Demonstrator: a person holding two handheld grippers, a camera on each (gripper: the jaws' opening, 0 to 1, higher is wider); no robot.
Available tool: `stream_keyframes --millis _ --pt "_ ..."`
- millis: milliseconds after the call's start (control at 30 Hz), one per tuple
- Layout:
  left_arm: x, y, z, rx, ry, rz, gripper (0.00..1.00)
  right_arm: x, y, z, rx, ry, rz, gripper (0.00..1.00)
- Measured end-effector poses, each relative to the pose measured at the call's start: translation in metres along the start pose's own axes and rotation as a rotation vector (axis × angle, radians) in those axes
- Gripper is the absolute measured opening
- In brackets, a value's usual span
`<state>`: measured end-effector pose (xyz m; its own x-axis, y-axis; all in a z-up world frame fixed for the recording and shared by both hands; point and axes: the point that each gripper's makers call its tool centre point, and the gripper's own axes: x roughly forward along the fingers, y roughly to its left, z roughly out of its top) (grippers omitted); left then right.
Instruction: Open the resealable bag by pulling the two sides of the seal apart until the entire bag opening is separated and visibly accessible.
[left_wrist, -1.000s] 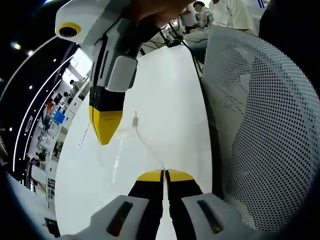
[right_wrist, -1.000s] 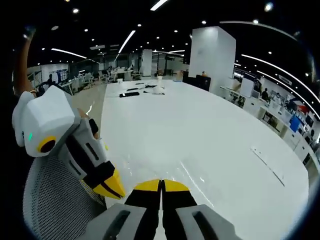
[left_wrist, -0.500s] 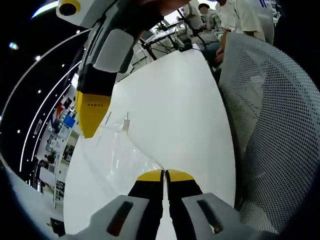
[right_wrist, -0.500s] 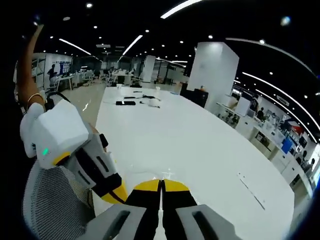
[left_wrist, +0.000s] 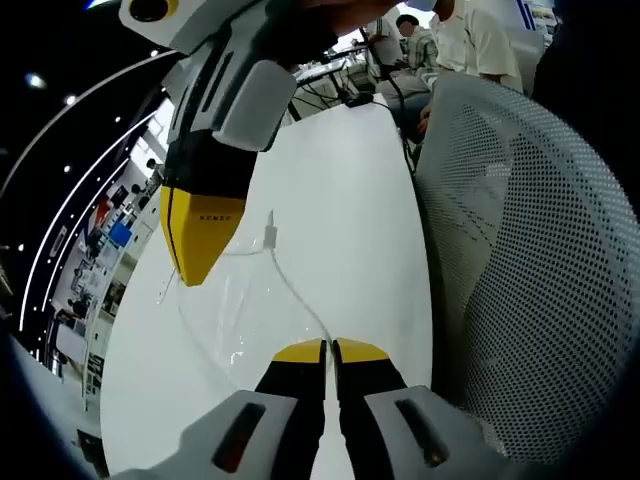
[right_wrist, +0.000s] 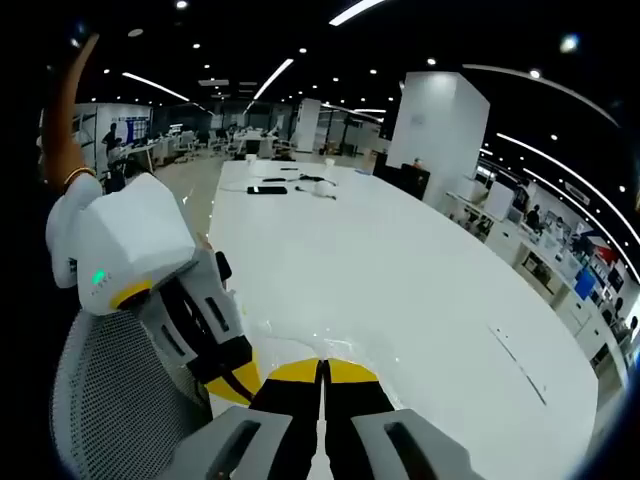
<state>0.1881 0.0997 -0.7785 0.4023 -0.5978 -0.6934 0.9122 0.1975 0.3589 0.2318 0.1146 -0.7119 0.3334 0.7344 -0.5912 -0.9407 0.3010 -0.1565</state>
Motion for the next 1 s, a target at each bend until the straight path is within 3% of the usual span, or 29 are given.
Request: stream_keyframes --millis 133,200,300,433,600,700,833,1000 --pt "0.003 -0.014 -0.007 -0.012 0.019 -0.021 0.00 0.004 0.010 -0.015 0.007 0.031 0.019 0.00" --pt "0.002 -0.013 -0.007 -0.038 0.022 -0.005 0.00 0.007 0.014 -0.026 0.015 0.073 0.033 0.00" --pt "0.002 -0.016 -0.005 -0.068 0.010 -0.016 0.00 0.011 0.017 -0.036 0.015 0.090 0.038 0.00" --pt "0.003 -0.015 -0.011 -0.084 0.038 -0.009 0.01 0.014 0.019 -0.043 0.030 0.098 0.041 0.00" --pt "0.003 -0.012 -0.013 -0.133 0.038 -0.001 0.09 0.022 0.020 -0.060 -0.025 0.153 0.013 0.00" --pt "0.001 -0.009 -0.013 -0.176 0.021 0.002 0.10 0.026 0.020 -0.063 -0.023 0.157 0.007 0.00" --pt "-0.008 -0.004 -0.004 -0.287 -0.043 0.003 0.17 0.031 0.018 -0.057 0.049 0.120 0.022 0.00" --pt "-0.024 0.010 -0.004 -0.340 -0.064 0.042 0.19 0.035 0.010 -0.055 0.019 0.117 0.027 0.00"
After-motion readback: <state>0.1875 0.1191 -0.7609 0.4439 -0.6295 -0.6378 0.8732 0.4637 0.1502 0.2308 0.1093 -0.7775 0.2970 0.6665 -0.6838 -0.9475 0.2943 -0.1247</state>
